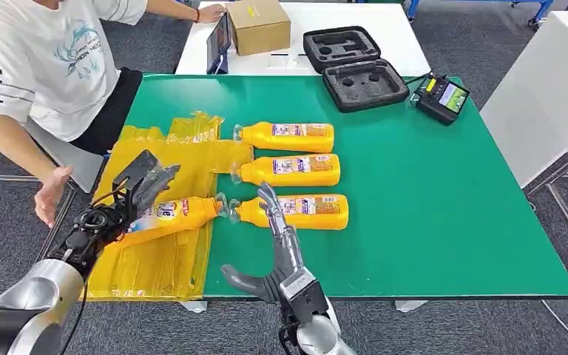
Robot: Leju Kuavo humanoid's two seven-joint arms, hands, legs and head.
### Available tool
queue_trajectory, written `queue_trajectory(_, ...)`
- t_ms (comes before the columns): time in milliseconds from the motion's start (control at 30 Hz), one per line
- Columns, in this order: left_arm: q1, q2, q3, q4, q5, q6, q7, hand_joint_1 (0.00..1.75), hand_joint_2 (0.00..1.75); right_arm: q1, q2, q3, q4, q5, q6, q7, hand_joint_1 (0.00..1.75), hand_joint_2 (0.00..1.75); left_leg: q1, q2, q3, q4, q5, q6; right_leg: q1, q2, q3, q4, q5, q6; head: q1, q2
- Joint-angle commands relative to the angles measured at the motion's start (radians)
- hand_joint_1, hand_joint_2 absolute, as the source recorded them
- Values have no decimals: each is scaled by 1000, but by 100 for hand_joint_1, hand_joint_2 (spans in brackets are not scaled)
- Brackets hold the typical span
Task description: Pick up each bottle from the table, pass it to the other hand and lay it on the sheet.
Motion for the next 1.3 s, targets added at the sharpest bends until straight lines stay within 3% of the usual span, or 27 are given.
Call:
queue_trajectory(33, 0, -45, 27, -2, 26, 322, -138, 0, 0, -27, 4, -36, 95, 10, -14, 1, 0, 175, 1, -1, 1, -1, -1, -1, 0, 1, 1, -1, -1, 0, 0, 0)
queue_trajectory(100, 30, -63, 29, -79, -15, 581, -245, 0, 0, -35, -7, -25, 99, 67, -60, 1, 0, 175, 0, -1, -1, -1, 0, 0, 0, -1, -1, -1, 0, 0, 0, 0)
queue_trajectory(167, 79, -53, -5, -175, -104, 832, -307, 0, 0, -58, -37, -10, 112, 209, -123, 68, 0, 175, 1, -1, -1, 0, -1, 0, 1, 0, -1, -1, 0, 0, 0, 0)
queue_trajectory(200, 101, -45, -7, -214, -133, 925, -324, 0, 175, -74, -58, -5, 127, 346, -166, 147, 0, 175, 0, 0, -2, -1, 0, 0, 0, 1, -2, -1, 0, 0, 0, 0)
queue_trajectory(500, 115, -37, -8, -232, -128, 920, -321, 0, 175, -66, -53, -31, 106, 366, -144, 158, 0, 175, 0, 0, -1, 0, -1, -1, 0, 1, -1, -1, -1, 0, 0, 0)
queue_trajectory(533, 122, -33, -15, -242, -160, 989, -352, 0, 175, -87, -80, -9, 138, 545, -164, 284, 0, 175, 0, 0, 1, -1, -2, -1, 0, 2, 1, -1, -2, -1, 0, 0)
queue_trajectory(600, 160, -23, -6, -299, -177, 1032, -364, 0, 175, -100, -105, -44, 126, 746, -131, 412, 0, 175, 0, 0, -1, -1, -1, -1, 0, 2, -1, -1, -1, 0, 0, 0)
queue_trajectory(800, 273, -23, 46, -481, -196, 1014, -345, 0, 175, -168, -164, -128, 128, 1074, 132, 654, 0, 175, 0, 3, 1, -1, -3, 0, 0, 5, 0, -1, -1, 0, 0, 0)
queue_trajectory(1033, 381, -38, 87, -592, -83, 893, -318, 0, 175, -284, -224, -148, 280, 1123, 228, 717, 0, 175, -1, 2, -2, -1, -1, 0, -1, 4, -2, -1, 0, 0, 0, 0)
queue_trajectory(1300, 518, -52, 137, -688, -37, 875, -327, 0, 175, -419, -203, -125, 477, 1095, 181, 699, 0, 175, -1, 4, -1, -1, -2, -1, -1, 5, -2, -1, 0, 0, 0, 0)
